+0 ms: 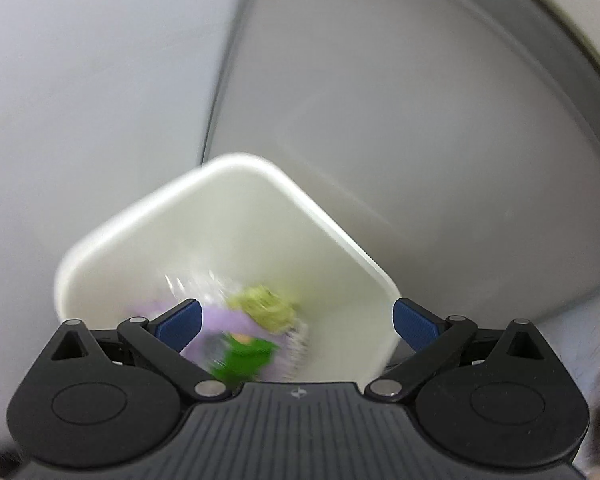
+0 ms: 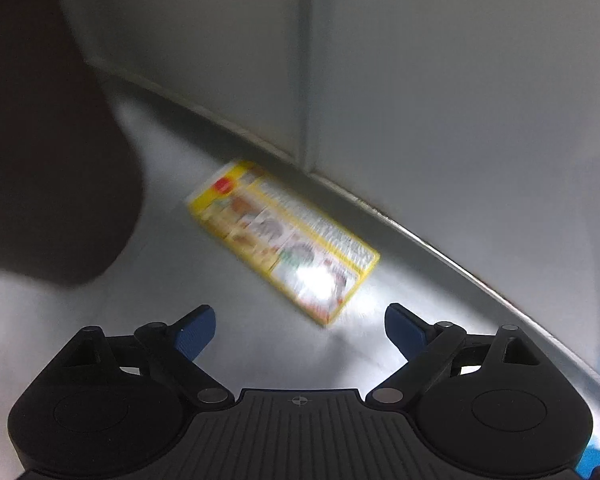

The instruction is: Collect trash

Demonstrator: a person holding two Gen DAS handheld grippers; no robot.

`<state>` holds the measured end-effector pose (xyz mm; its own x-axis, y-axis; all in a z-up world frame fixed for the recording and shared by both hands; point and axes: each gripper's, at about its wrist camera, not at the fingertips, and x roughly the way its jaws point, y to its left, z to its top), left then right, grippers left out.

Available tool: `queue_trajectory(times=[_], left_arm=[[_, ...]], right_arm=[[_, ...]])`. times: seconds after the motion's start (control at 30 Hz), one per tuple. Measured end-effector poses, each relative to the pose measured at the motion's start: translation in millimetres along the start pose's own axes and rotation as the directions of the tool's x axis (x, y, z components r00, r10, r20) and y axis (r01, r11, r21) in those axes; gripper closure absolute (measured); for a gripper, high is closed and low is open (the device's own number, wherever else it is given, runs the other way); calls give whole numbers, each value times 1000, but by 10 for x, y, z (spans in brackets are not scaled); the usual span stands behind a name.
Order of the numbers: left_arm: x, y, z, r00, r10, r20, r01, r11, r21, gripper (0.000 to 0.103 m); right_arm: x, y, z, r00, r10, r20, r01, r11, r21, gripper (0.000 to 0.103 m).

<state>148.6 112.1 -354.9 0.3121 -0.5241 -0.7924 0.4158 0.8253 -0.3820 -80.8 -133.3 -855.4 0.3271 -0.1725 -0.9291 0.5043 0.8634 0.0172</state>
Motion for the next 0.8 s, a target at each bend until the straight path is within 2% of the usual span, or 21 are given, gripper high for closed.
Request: queue_trajectory(times=[0.13, 0.27, 0.43, 0.6, 0.67, 0.8], left_arm=[[113, -64, -225, 997, 22, 73, -16, 997, -76, 1], [130, -111, -323, 982, 64, 178, -43, 992, -119, 1], [194, -146, -381, 967, 110, 229, -82, 988, -129, 1], [196, -146, -367, 962, 117, 246, -88, 988, -125, 1], [187, -212, -389, 954, 121, 273, -95, 990, -106, 1], [203, -250, -405, 948, 107, 300, -86, 993, -83, 1]], right_arm=[[224, 30, 11, 997, -63, 51, 63, 998, -15, 9], [408, 86, 5, 998, -35, 47, 40, 994, -103, 9], [463, 139, -148, 998, 51, -19, -53, 993, -107, 7], [265, 311, -385, 982, 179, -64, -189, 954, -232, 8], [157, 308, -412, 988, 156, -18, -156, 956, -247, 8], [157, 174, -293, 998, 16, 68, -2, 978, -207, 7]])
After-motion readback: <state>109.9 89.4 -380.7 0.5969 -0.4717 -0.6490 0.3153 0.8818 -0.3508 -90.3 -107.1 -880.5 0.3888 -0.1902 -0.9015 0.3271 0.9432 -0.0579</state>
